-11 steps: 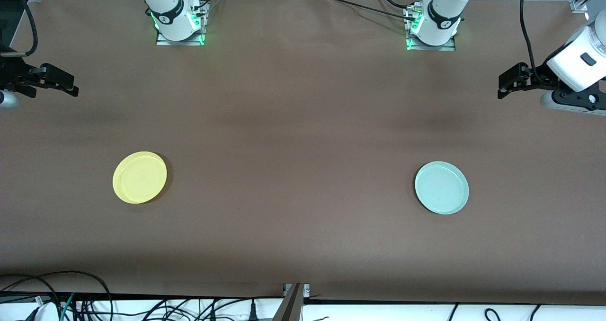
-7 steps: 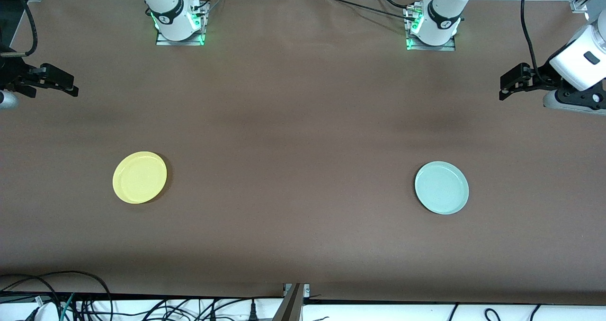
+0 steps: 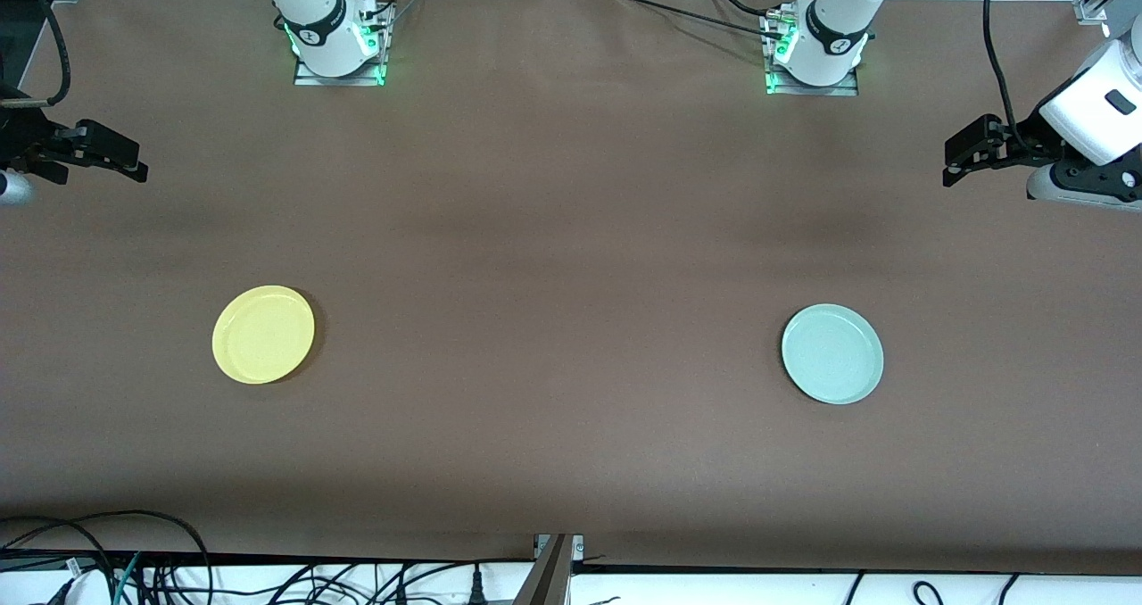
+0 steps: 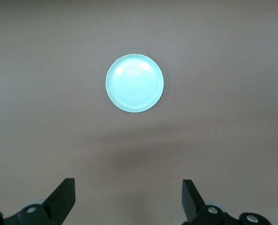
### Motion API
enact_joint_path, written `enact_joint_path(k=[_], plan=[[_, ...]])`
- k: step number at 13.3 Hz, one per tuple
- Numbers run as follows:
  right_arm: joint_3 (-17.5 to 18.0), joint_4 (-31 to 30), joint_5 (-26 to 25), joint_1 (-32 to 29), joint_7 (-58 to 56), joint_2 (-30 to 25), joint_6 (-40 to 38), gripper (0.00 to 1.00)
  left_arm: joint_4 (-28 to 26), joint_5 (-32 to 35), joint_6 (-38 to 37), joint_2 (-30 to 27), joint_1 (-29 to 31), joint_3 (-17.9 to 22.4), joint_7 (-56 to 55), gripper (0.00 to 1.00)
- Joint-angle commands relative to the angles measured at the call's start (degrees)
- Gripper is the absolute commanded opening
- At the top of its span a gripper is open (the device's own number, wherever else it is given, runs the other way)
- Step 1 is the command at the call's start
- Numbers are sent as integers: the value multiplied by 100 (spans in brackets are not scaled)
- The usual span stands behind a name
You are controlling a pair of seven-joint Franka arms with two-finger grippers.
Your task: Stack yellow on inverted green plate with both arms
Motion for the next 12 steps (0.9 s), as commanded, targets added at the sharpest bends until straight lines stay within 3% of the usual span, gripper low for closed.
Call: enact_joint_path(k=[1,12], plan=[[60,-46,83,-86,2,-42,51,100,67,133,-113,-18,-29,-91,-3,100],[60,-46,57,-69,-7,-34,51,100,84,55,-61,0,199,-22,-653,100]])
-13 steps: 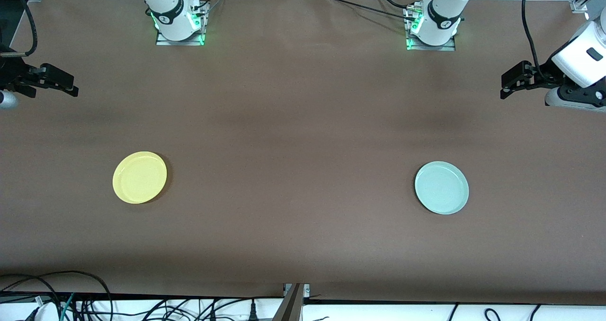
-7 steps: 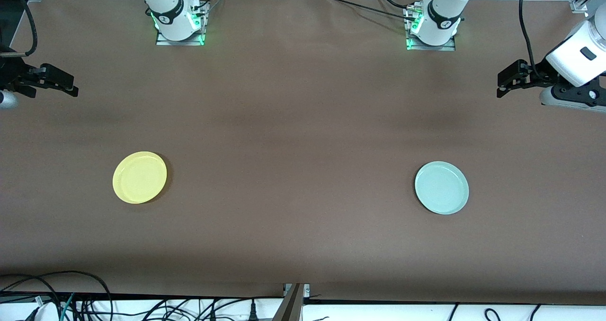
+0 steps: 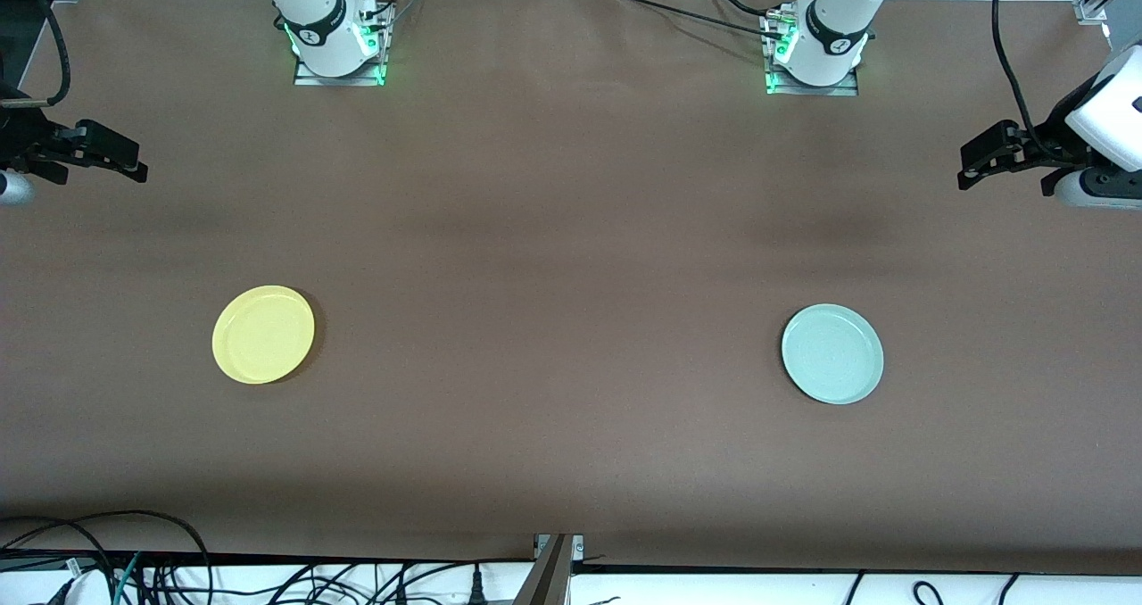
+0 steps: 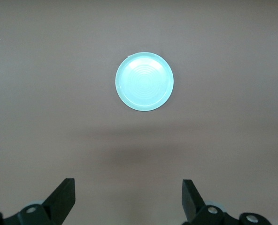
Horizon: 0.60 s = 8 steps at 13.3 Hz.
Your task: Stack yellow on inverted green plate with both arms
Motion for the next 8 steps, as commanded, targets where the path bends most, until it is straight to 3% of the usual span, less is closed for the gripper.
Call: enact_joint_path(k=[1,6,8], plan=[[60,-46,65,-68,-7,-33,48,100,84,43,-30,25,22,-37,-184,100],[60,-46,65,-68,2,-7,48,100,93,34,14,376,-48,-72,-254,100],[60,-29,74,-86,2,2,48,100,93,34,364,578,-74,-98,-534,100]])
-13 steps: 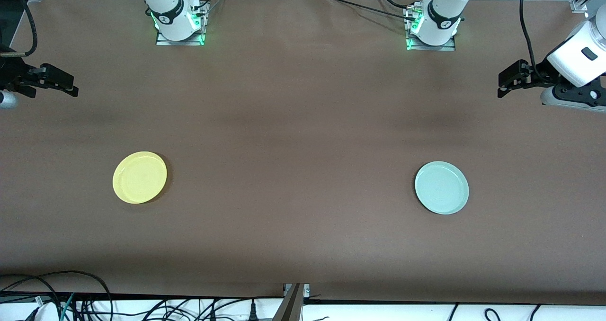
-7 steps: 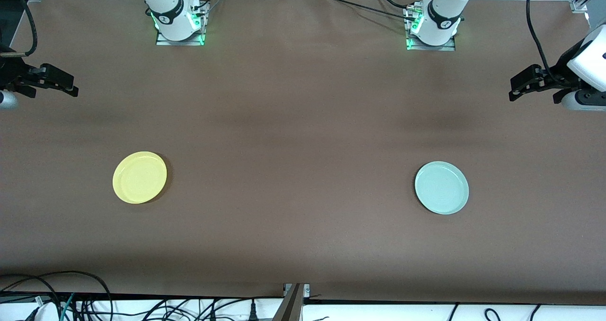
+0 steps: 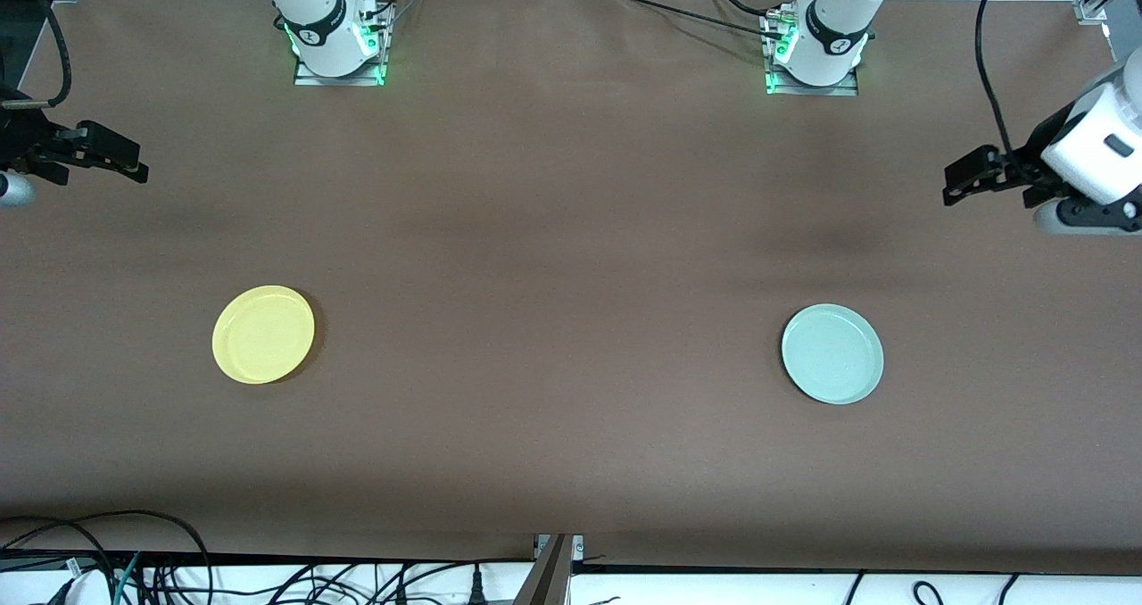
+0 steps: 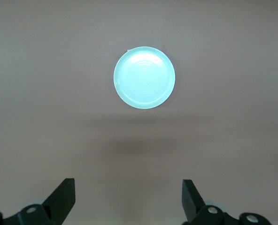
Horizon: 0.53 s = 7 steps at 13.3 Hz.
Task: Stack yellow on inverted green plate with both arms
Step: 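Move the left gripper down to the green plate's rim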
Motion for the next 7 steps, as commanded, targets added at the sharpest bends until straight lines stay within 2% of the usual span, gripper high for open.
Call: enact_joint_path(k=[1,7], plan=[[60,-2,74,-68,2,-20,48,100,100,34,401,369,-78,-35,-442,100],[60,-2,83,-86,2,-20,48,100,100,44,684,1292,-596,-27,-558,100]])
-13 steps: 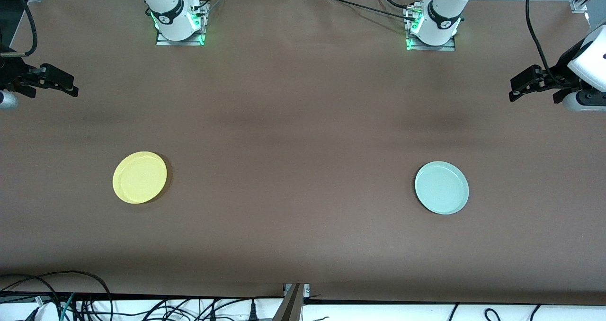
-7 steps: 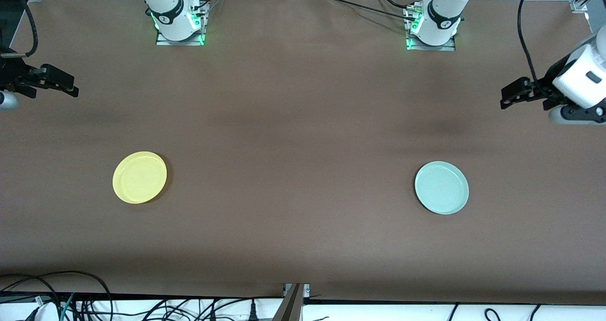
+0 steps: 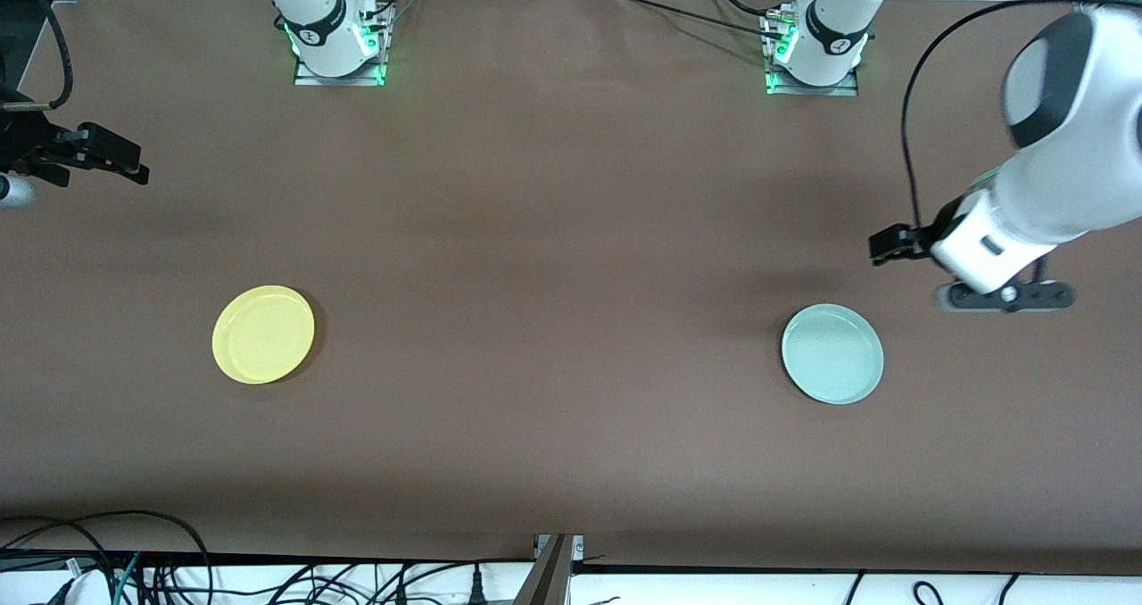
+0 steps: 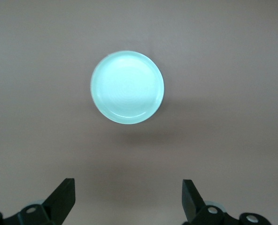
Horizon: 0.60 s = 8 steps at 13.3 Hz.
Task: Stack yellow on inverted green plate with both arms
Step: 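Move the left gripper down to the green plate's rim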
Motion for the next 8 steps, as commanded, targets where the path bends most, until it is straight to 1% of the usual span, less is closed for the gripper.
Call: enact_joint_path(k=[1,2,3,4,5,6,8], plan=[[58,-2,83,-86,2,-27,27,100,71,34,90,261,-98,24,-46,100],[58,-2,92,-86,11,-27,27,100,-87,34,99,287,-19,24,50,100],[58,-2,74,-68,2,-1,27,100,-358,34,204,279,43,24,120,100],[58,-2,83,-68,11,-10,27,100,-543,43,440,279,104,24,139,100],[58,-2,92,-85,11,-1,27,100,-710,52,660,296,296,24,295,100],[58,-2,74,-86,2,8,27,100,-991,52,1019,322,385,24,471,100],[58,-2,83,-86,2,8,27,100,-1614,61,1984,349,500,33,508,100]])
